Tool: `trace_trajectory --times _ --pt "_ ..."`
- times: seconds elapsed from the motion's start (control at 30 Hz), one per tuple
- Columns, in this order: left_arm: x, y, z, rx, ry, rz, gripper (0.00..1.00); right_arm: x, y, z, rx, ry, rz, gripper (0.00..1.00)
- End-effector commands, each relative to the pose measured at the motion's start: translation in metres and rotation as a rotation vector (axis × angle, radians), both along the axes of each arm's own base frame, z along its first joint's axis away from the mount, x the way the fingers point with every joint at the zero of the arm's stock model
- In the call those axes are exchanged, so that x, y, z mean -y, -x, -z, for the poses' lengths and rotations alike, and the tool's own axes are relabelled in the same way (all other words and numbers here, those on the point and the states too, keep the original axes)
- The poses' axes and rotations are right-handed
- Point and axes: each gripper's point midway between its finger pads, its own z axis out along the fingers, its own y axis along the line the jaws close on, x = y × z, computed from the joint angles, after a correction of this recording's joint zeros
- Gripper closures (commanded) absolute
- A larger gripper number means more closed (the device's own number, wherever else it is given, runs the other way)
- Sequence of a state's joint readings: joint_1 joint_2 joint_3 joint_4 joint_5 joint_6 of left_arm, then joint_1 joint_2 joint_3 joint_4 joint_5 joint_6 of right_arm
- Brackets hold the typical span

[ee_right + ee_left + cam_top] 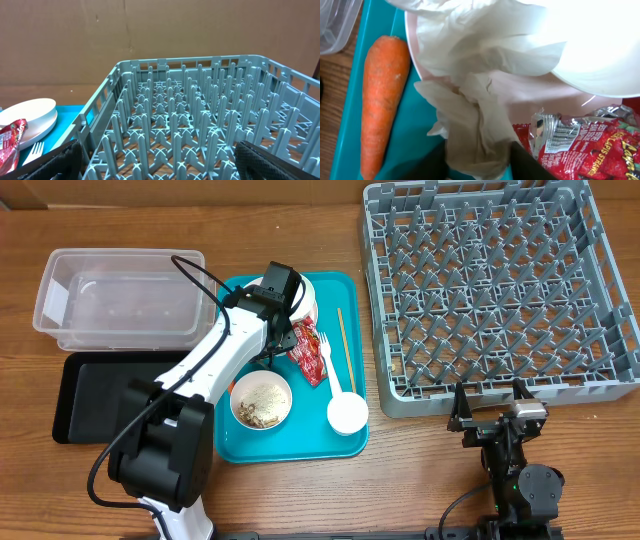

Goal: Sort waste into correct bins and load items into the dishwasher
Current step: 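Reach left gripper to the plate and grasp the crumpled white tissue, then carry the tissue left and release it into the clear plastic bin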

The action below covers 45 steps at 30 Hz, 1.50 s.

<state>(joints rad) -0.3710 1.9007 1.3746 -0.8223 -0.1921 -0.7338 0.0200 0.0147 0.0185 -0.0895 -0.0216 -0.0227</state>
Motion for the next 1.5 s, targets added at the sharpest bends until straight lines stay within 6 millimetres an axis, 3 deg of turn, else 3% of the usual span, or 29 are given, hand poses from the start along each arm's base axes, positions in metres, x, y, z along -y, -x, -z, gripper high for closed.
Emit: trace_trajectory --times 0.0,0.13,0.2,0.43,0.83,1.1,1.23,1.47 --pt "-0.004 -0.006 -0.004 0.019 -0.012 -0.018 0.69 0.001 0.0 0.001 0.008 0.001 0.002 0.0" --pt "-0.004 -0.004 -0.003 0.012 -0.011 -0.016 0.8 0.001 0.0 0.001 0.008 0.001 0.002 0.0" --pt "-0.005 -0.003 -0.003 0.007 -0.014 -0.015 0.95 0.001 0.0 0.001 0.008 0.001 0.002 0.0" --pt "-0.006 0.002 -0.011 -0.026 -0.037 0.032 0.96 0.001 0.0 0.001 0.008 0.001 0.002 0.0" --pt "-0.002 -0.009 -0.106 -0.001 -0.044 0.094 0.96 0.001 0.0 0.001 0.008 0.001 0.002 0.0" --pt "-0.004 -0.01 -0.142 0.022 -0.034 0.12 0.96 0.001 0.0 0.001 0.008 0.001 0.002 0.0" --pt "-0.018 -0.015 -0.158 0.045 -0.034 0.117 0.96 0.001 0.0 0.001 0.008 0.001 0.002 0.0" --pt "-0.068 -0.026 -0.18 0.071 -0.059 0.079 0.96 0.001 0.0 0.001 0.008 0.001 0.002 0.0"
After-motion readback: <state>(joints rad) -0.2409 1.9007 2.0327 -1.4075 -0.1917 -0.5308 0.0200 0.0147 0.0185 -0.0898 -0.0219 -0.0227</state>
